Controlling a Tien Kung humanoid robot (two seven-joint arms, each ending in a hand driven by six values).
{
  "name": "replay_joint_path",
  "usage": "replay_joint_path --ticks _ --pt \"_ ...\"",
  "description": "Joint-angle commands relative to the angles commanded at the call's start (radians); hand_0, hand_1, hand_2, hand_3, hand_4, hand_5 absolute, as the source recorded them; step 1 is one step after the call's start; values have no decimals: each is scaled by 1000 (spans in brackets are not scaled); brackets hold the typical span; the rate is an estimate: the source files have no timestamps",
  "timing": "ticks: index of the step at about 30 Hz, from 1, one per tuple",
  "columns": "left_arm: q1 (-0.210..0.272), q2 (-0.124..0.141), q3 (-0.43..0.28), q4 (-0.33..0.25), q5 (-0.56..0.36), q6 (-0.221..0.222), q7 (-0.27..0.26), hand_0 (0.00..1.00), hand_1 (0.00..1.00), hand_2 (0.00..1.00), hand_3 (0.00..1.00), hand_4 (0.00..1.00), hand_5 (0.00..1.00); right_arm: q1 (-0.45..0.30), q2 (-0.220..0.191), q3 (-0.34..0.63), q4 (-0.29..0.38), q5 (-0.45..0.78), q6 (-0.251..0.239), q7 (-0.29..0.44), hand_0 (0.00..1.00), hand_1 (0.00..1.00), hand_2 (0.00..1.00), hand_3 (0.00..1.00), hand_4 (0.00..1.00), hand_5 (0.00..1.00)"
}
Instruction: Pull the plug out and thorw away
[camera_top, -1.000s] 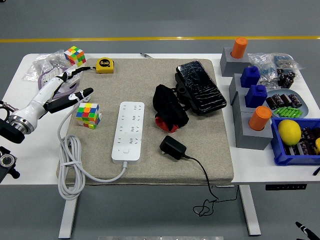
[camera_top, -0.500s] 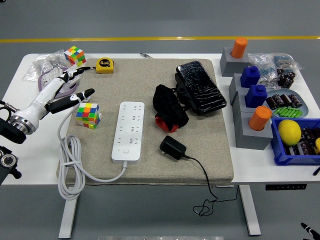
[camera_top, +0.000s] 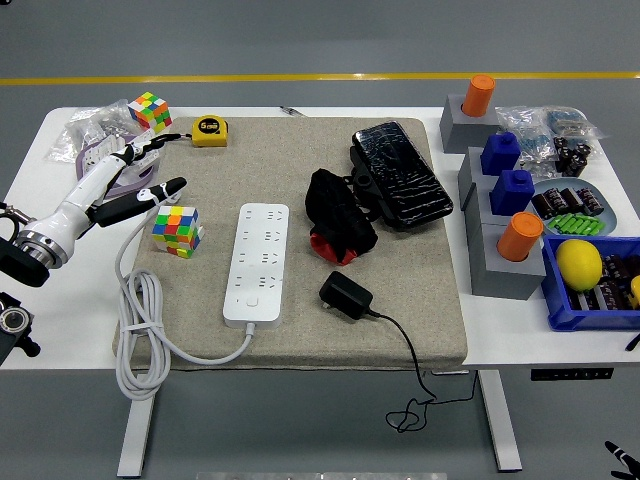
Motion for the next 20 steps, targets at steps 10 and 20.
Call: replay_joint_path --ticks 10,20 --pt "14 -6 -19 -2 5 -8 9 998 998 998 921 998 798 -8 7 11 -4 -17 11 -17 653 651 667 715 998 686" --pt "23 -11 -31 -2 8 -16 18 998 998 998 918 998 797 -9 15 50 -19 -46 16 -26 657 652 669 719 998 686"
